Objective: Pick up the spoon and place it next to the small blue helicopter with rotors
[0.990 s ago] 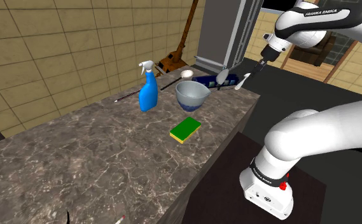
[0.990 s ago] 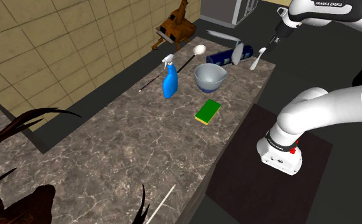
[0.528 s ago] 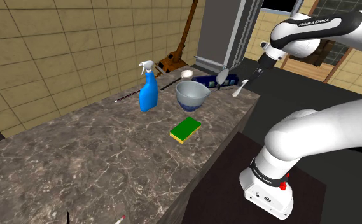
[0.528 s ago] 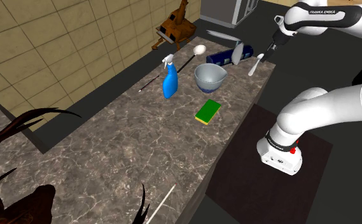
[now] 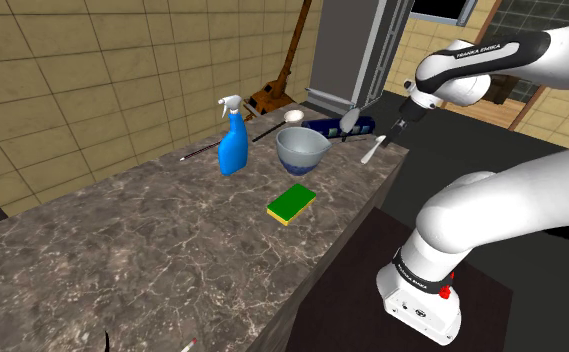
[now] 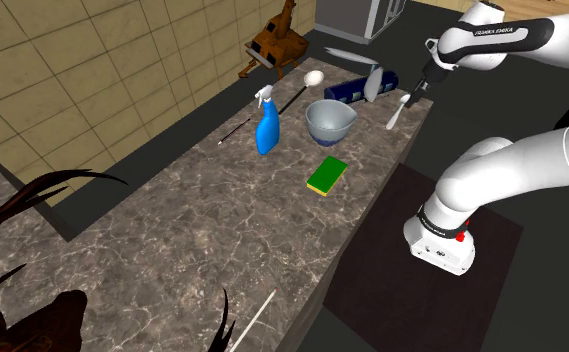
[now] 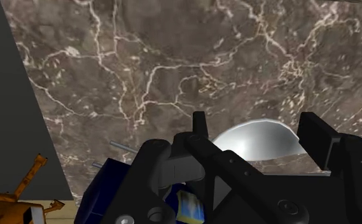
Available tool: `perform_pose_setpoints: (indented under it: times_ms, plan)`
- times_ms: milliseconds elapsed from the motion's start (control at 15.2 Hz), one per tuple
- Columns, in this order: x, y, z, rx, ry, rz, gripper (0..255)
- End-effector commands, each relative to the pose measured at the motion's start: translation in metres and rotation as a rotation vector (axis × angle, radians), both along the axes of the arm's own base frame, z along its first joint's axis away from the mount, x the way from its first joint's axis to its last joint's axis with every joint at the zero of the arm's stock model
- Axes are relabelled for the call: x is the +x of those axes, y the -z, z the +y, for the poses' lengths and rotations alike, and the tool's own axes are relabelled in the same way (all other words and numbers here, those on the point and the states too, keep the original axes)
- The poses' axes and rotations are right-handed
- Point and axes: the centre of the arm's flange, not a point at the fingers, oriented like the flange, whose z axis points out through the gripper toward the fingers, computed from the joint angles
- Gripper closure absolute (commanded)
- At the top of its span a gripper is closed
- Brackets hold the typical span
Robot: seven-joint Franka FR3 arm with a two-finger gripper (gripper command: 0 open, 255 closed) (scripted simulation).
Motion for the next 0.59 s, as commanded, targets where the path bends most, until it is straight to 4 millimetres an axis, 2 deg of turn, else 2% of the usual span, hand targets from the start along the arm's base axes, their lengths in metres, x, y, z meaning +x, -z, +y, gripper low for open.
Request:
perform_pose_setpoints:
  times_ms: [0, 528]
  plan:
    - [0.0, 0.01, 0.0, 0.0, 0.0, 0.0, 255]
    - [0.0, 0.052, 0.0, 0.0, 0.0, 0.0, 255]
